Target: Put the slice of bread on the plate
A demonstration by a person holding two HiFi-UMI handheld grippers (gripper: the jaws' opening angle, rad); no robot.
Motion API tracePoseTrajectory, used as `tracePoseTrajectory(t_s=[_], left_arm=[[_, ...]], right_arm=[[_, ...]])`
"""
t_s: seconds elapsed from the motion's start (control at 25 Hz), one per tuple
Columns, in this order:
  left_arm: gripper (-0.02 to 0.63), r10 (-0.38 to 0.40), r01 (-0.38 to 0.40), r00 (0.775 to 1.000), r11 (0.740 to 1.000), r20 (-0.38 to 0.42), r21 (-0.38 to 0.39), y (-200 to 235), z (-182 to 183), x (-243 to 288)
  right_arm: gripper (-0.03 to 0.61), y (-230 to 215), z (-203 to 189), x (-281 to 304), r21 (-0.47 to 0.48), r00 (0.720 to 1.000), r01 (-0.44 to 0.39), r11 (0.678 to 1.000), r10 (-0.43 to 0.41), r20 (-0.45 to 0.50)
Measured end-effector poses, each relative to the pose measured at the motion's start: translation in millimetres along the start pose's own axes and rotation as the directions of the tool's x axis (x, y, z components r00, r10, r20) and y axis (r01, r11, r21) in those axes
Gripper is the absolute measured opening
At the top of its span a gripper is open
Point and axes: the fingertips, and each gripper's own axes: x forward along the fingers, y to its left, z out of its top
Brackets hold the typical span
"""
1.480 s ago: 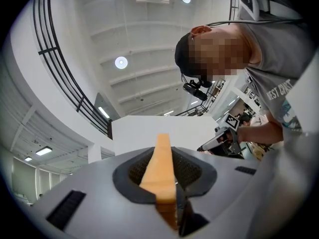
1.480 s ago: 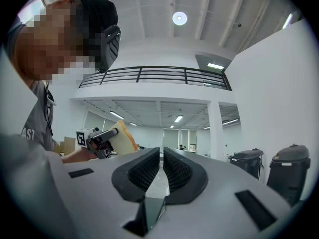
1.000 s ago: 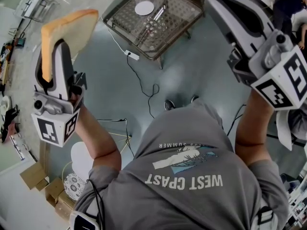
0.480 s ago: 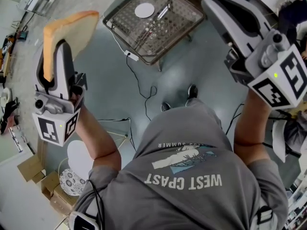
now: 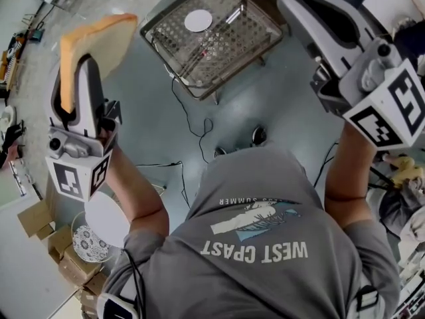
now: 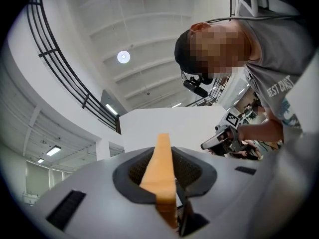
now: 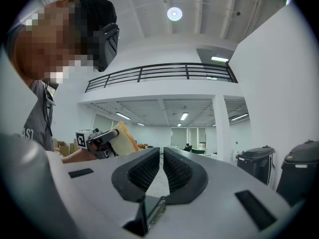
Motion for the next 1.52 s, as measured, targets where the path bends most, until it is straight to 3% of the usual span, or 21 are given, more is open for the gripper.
tracePoseTrajectory(t_s=[0.8,1.04,1.52], left_arm=[[0.092,0.041,-0.039,0.998,0.999,-0.053,0.029,-29,-28,49],[0.092,0.034,-0.032,0.997,0.999,-0.067,0.021,-14,-48,52],[0.092,-0.015,0.015,1.0,1.0,-0.016,0.008,46,-71,55]], right_arm=[[0.011,-62,-16,-18,0.017,0.998,-0.057,0.998,0.056,0.025],[0.011,-73,-31,1,0.036,0.999,-0.049,0.998,0.049,0.02],[0.012,-77,-30,56,0.016,1.0,0.012,1.0,-0.013,0.009]])
